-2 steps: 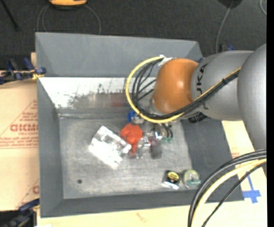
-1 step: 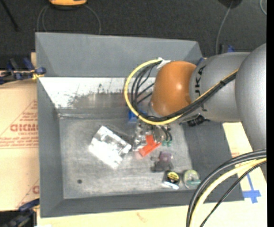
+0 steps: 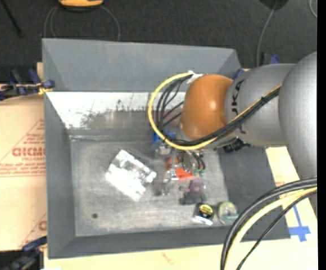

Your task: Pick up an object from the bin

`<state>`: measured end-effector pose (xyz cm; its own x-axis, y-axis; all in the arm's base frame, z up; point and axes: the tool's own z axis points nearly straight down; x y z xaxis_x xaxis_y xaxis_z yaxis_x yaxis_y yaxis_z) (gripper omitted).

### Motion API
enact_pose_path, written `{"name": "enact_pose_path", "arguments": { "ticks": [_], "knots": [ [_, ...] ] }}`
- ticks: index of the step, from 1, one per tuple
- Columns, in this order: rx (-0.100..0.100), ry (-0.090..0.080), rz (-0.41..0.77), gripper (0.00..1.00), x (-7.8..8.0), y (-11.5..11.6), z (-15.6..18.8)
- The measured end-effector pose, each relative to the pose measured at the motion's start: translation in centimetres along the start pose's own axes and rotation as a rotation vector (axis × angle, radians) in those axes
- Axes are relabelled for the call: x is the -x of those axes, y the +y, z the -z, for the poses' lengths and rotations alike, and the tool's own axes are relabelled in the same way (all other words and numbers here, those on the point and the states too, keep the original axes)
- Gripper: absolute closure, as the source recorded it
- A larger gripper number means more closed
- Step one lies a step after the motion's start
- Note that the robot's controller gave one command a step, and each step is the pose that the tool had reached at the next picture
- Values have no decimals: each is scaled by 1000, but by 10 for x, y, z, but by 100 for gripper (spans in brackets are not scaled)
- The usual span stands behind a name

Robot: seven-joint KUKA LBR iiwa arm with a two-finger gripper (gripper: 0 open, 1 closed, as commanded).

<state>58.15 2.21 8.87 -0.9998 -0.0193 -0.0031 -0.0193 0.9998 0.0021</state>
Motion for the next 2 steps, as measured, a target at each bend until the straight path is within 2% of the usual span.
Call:
{"name": "enact_pose_path", "arguments": {
  "ticks": [1,2],
  "knots": [
    [2,5,166,0,45,-54,-14],
    [-2,-10,66,0,32,-123,-14]
  ]
}}
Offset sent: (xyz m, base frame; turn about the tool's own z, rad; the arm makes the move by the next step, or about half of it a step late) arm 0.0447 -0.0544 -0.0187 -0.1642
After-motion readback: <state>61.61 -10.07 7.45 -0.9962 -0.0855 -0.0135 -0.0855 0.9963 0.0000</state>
